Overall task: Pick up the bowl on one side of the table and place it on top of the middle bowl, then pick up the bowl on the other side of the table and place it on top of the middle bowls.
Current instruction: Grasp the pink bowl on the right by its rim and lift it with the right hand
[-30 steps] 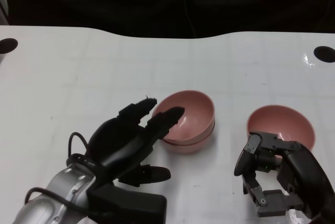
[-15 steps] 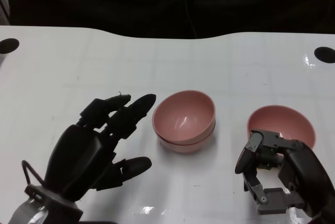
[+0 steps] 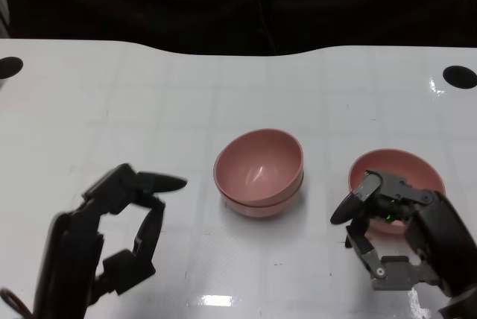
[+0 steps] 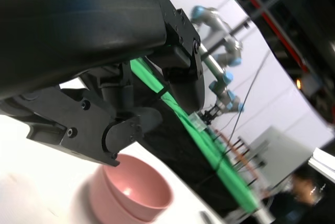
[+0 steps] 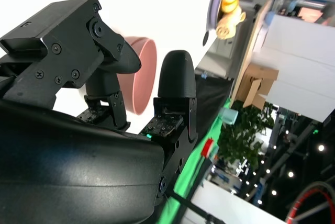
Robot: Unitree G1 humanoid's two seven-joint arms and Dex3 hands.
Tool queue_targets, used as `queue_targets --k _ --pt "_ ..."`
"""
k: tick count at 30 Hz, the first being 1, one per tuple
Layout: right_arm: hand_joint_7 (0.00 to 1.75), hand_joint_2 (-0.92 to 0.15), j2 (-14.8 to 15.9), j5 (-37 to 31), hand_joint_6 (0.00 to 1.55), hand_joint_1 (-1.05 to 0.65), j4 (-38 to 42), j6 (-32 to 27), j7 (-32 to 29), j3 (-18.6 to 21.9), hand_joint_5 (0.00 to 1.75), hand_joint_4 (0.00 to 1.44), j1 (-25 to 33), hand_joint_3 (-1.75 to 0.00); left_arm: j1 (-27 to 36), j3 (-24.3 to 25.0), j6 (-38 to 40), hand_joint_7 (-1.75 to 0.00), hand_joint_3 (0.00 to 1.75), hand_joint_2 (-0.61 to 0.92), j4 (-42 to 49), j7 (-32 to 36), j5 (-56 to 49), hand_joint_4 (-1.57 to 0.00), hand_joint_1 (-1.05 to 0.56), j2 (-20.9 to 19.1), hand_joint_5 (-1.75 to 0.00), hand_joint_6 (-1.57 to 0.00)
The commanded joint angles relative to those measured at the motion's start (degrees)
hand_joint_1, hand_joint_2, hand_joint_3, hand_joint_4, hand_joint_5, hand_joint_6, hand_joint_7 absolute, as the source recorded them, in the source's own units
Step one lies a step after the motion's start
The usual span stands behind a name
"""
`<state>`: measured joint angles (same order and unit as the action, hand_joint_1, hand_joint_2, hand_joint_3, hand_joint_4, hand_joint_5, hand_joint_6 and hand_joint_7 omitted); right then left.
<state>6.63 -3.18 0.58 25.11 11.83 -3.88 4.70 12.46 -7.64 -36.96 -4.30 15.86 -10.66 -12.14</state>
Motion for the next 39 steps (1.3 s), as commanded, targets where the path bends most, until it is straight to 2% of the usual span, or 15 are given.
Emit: queue_targets --k 1,3,5,6,7,8,10,11,14,16,20,25,27,36,39 --pt "1.09 -0.39 1.2 -0.8 0.54 -0.04 0.7 1.8 -0.8 0.9 1.43 0.54 -0.8 -1.16 1.8 1.9 1.6 -1.28 1.30 0.44 -2.2 -2.9 2.8 -0.76 0.07 0.7 -1.54 -0.67" --pt "1.08 -0.39 2.4 -3.3 0.54 -0.04 0.5 2.2 -1.6 1.2 1.43 0.54 -1.2 -1.15 3.7 2.9 3.0 -1.28 1.30 0.44 -3.8 -4.2 3.6 -0.77 0.06 1.0 -1.54 -0.67" --pt "0.93 -0.48 4.0 -7.7 0.34 -0.13 0.0 2.9 -3.5 1.9 1.25 0.31 -1.7 -0.91 6.2 3.9 4.9 -1.44 1.38 0.41 -5.2 -5.6 4.8 -0.82 0.02 1.4 -1.70 -0.78" --pt "0.88 -0.53 4.4 -9.1 0.30 -0.15 -0.1 3.2 -4.2 2.1 1.19 0.27 -1.8 -0.80 6.8 4.2 5.4 -1.48 1.40 0.40 -5.5 -6.3 5.3 -0.83 0.01 1.6 -1.72 -0.80" --pt "0.85 -0.56 4.7 -10.6 0.28 -0.15 -0.1 3.6 -5.3 2.3 1.16 0.25 -1.9 -0.74 6.9 4.3 5.6 -1.51 1.41 0.39 -5.3 -7.0 5.5 -0.83 0.01 1.8 -1.73 -0.81" --pt "0.78 -0.63 5.0 -11.6 0.25 -0.17 -0.1 3.8 -6.1 2.4 1.12 0.21 -2.0 -0.55 6.9 4.5 5.8 -1.55 1.42 0.38 -5.3 -7.6 5.7 -0.85 0.00 2.0 -1.74 -0.79" --pt "0.71 -0.72 6.1 -15.5 0.23 -0.21 -0.9 3.4 -8.3 2.8 1.09 0.18 -1.9 -0.35 6.8 4.6 6.0 -1.58 1.43 0.38 -4.9 -9.5 6.6 -0.86 -0.01 1.8 -1.74 -0.78" --pt "0.63 -0.78 6.6 -17.1 0.20 -0.29 -1.3 2.8 -9.1 2.9 1.05 0.16 -1.8 -0.20 6.6 4.6 6.0 -1.59 1.43 0.38 -4.7 -10.3 7.1 -0.87 0.00 1.8 -1.75 -0.78" --pt "0.54 -0.83 8.0 -23.3 0.17 -0.40 -3.8 -0.3 -11.1 3.3 0.99 0.12 -1.3 -0.06 6.5 4.9 6.3 -1.61 1.44 0.38 -4.3 -11.9 7.7 -0.88 0.01 2.2 -1.75 -0.77" --pt "0.48 -0.83 8.7 -26.3 0.16 -0.46 -5.7 -3.0 -11.7 3.3 0.93 0.09 -0.8 -0.02 6.5 5.1 6.8 -1.62 1.43 0.38 -4.3 -12.6 7.7 -0.88 0.02 2.6 -1.75 -0.77" --pt "0.30 -0.78 9.9 -34.7 0.21 -0.50 -10.5 -9.0 -12.8 2.7 0.79 0.11 0.3 0.00 6.8 5.6 8.0 -1.63 1.43 0.39 -4.5 -13.8 7.4 -0.86 0.02 3.0 -1.75 -0.76" --pt "0.20 -0.79 11.2 -42.8 0.22 -0.56 -15.6 -18.4 -8.8 1.1 0.71 0.09 1.0 0.00 6.6 5.8 8.1 -1.63 1.44 0.39 -4.3 -15.1 7.4 -0.86 0.01 3.4 -1.75 -0.75" --pt "0.14 -0.80 12.2 -45.6 0.26 -0.57 -16.4 -21.0 -7.0 0.1 0.65 0.13 0.6 0.00 6.4 5.9 8.1 -1.64 1.45 0.39 -4.1 -15.5 7.7 -0.87 0.01 3.6 -1.75 -0.75" --pt "0.09 -0.82 14.6 -48.3 0.33 -0.60 -14.3 -25.3 -4.0 -3.2 0.59 0.19 -2.0 0.00 6.2 6.2 8.3 -1.66 1.46 0.39 -4.2 -16.3 7.2 -0.89 0.01 4.4 -1.75 -0.75" --pt "0.05 -0.81 15.5 -49.8 0.41 -0.52 -9.1 -26.8 -1.5 -6.0 0.45 0.35 -5.6 0.00 6.2 6.0 7.9 -1.68 1.52 0.35 -4.7 -16.2 6.1 -0.90 0.01 4.8 -1.75 -0.75"
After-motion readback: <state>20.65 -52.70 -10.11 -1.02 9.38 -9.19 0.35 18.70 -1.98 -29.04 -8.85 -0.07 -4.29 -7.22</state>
